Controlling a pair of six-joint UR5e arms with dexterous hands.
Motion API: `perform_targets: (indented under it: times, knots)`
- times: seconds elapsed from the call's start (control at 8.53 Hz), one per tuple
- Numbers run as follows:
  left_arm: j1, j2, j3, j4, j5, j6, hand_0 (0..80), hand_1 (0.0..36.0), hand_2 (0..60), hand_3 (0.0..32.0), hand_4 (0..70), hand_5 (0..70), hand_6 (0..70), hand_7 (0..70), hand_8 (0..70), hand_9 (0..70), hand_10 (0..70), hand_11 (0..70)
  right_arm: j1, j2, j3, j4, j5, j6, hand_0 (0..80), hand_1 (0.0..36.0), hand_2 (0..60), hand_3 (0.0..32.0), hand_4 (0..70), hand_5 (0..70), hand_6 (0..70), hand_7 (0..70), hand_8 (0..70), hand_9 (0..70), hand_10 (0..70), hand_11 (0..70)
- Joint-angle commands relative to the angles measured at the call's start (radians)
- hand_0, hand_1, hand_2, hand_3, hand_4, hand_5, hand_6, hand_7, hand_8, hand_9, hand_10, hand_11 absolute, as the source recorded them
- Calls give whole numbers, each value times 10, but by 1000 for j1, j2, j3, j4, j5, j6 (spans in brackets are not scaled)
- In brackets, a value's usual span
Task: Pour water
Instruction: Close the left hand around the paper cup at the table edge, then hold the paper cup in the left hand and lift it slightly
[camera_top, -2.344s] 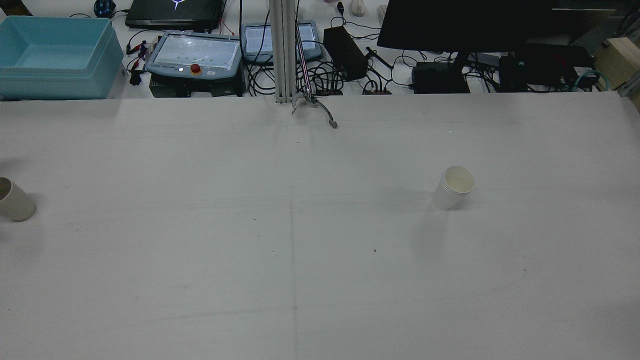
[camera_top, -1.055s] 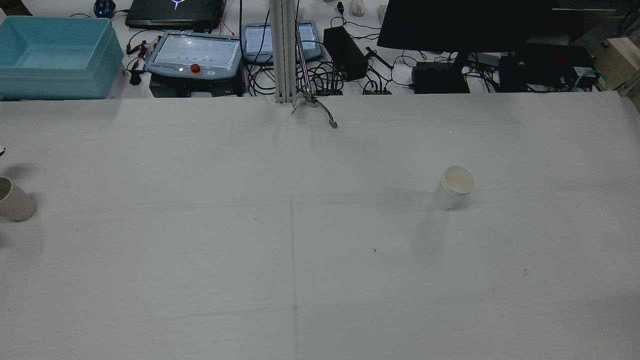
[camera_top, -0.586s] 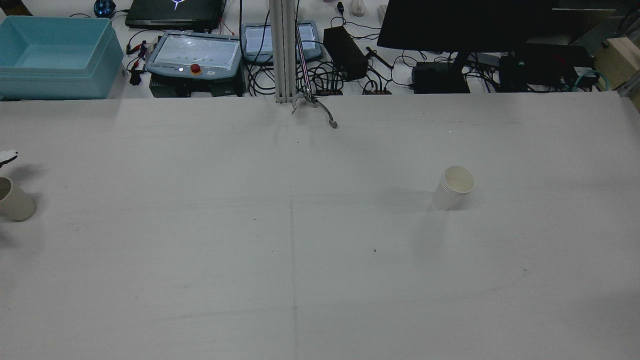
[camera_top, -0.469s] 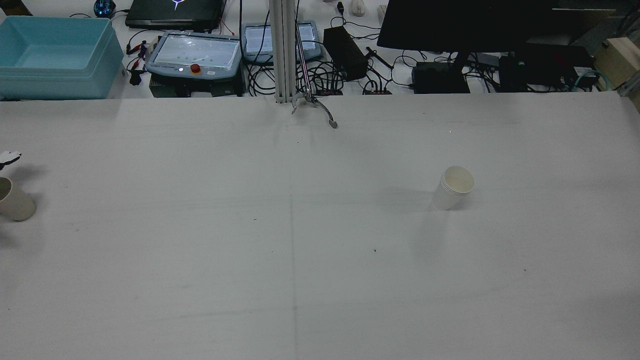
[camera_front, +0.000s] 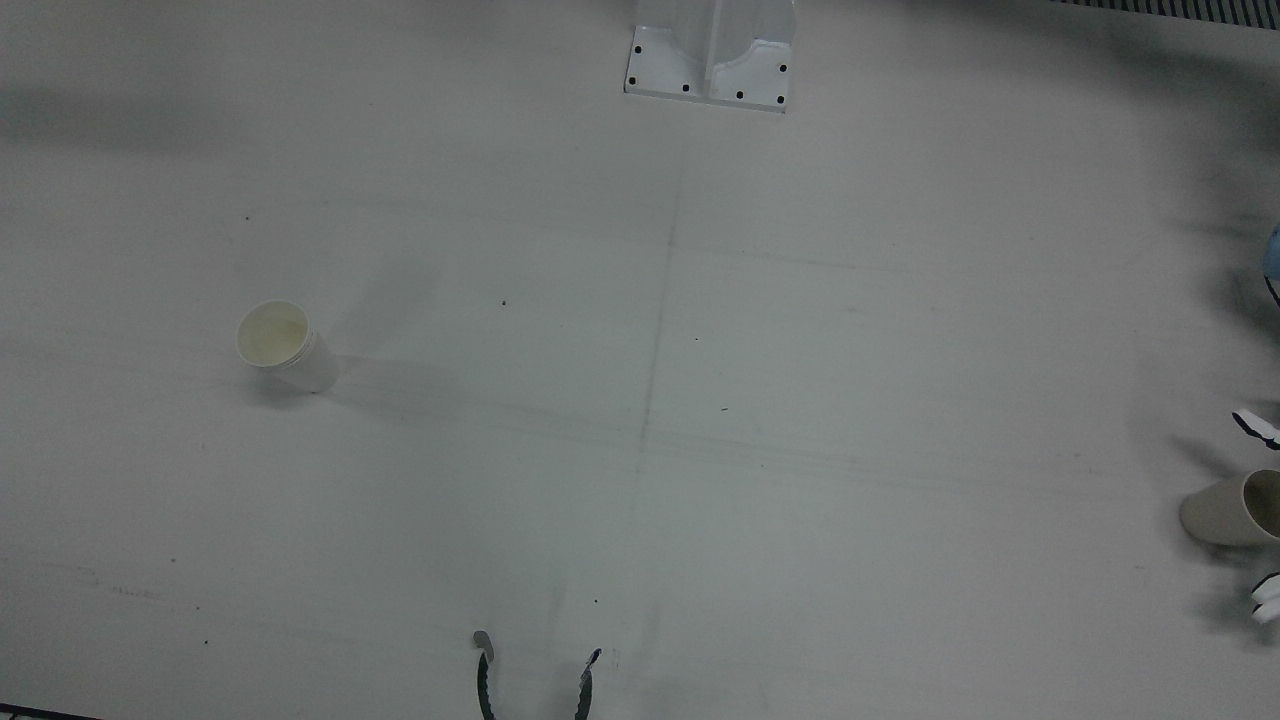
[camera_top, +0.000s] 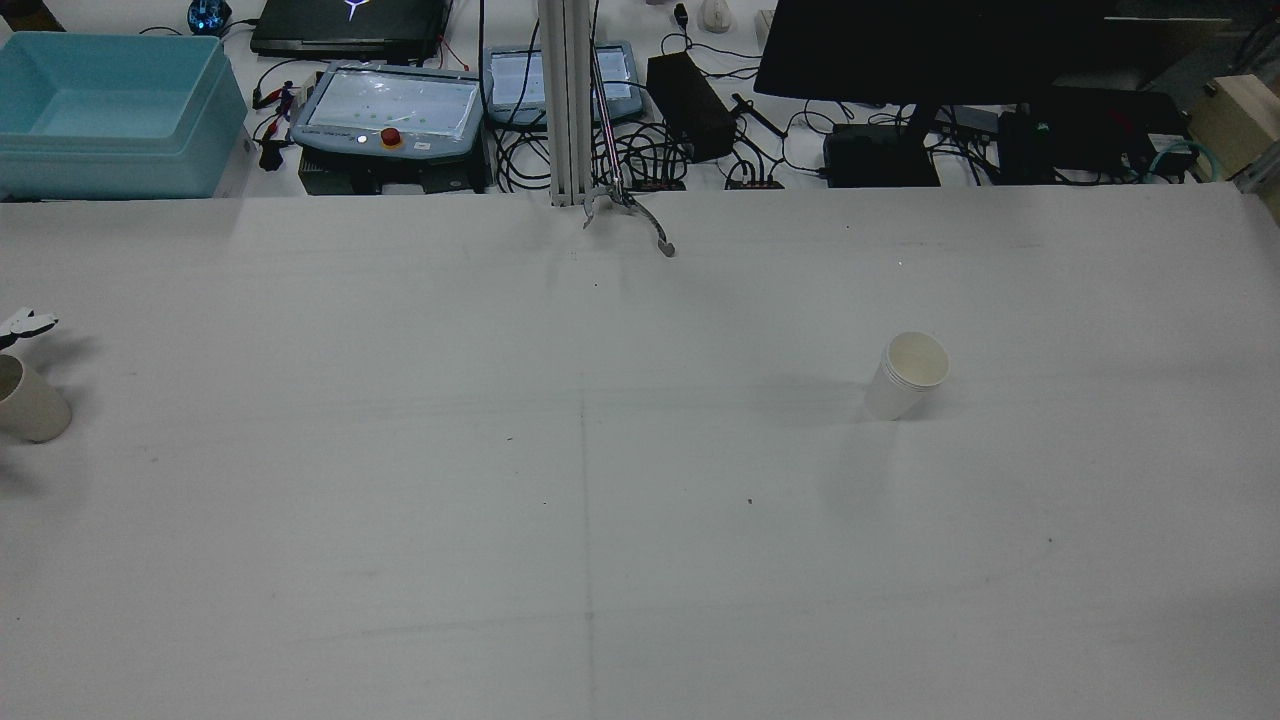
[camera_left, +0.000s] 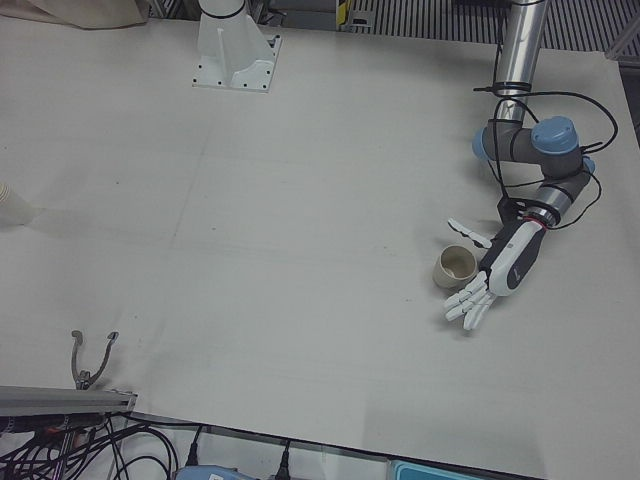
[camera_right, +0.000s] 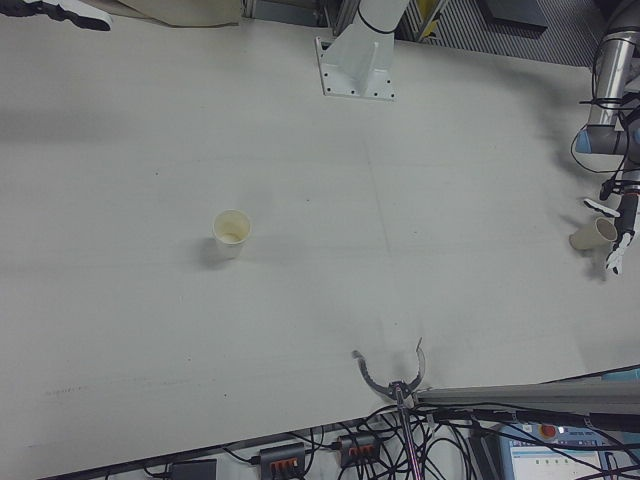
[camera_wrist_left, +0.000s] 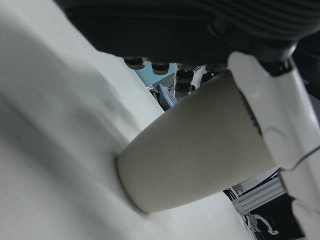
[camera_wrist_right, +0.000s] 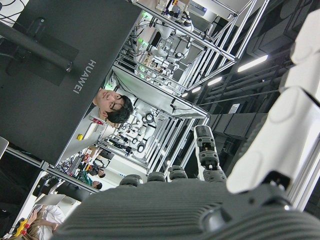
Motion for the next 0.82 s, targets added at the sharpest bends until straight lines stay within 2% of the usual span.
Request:
perform_targets:
  times: [0.0, 0.12, 0.23, 0.35, 0.47, 0.59, 0.7]
  knots:
    - [3, -2, -6, 30, 1, -15, 482, 97, 2, 0, 228, 162, 103, 182, 61, 68, 21, 39, -10, 0, 2, 0, 11, 2, 429, 104, 122, 0, 61, 155, 19, 59, 0, 0, 0, 0]
    - [3, -3, -6, 37, 1, -15, 486, 112, 30, 0, 247, 194, 87, 141, 50, 48, 23, 43, -15, 0, 2, 0, 21, 2, 429, 103, 121, 0, 61, 156, 19, 59, 0, 0, 0, 0]
    - [4, -3, -3, 39, 1, -17, 486, 114, 46, 0, 282, 241, 79, 132, 37, 32, 26, 46, -19, 0, 2, 0, 23, 2, 428, 104, 122, 0, 61, 156, 19, 59, 0, 0, 0, 0]
    - [4, -3, -6, 44, 1, -17, 476, 100, 54, 0, 314, 290, 84, 132, 35, 27, 28, 47, -21, 0, 2, 0, 23, 4, 427, 103, 124, 0, 60, 156, 19, 56, 0, 0, 0, 0]
    - [4, -3, -7, 56, 1, -17, 465, 82, 48, 0, 317, 323, 104, 163, 41, 36, 34, 54, -21, 0, 2, 2, 23, 4, 426, 103, 125, 0, 60, 156, 18, 56, 0, 0, 0, 0]
    - [3, -2, -7, 59, -1, -18, 450, 62, 55, 0, 299, 395, 149, 276, 73, 92, 43, 64, -21, 0, 2, 2, 23, 4, 426, 103, 124, 0, 60, 156, 18, 57, 0, 0, 0, 0]
    - [3, -2, -6, 59, -1, -24, 427, 57, 114, 0, 342, 461, 196, 396, 130, 185, 58, 84, -21, 0, 2, 0, 23, 5, 428, 104, 124, 0, 60, 156, 19, 57, 0, 0, 0, 0]
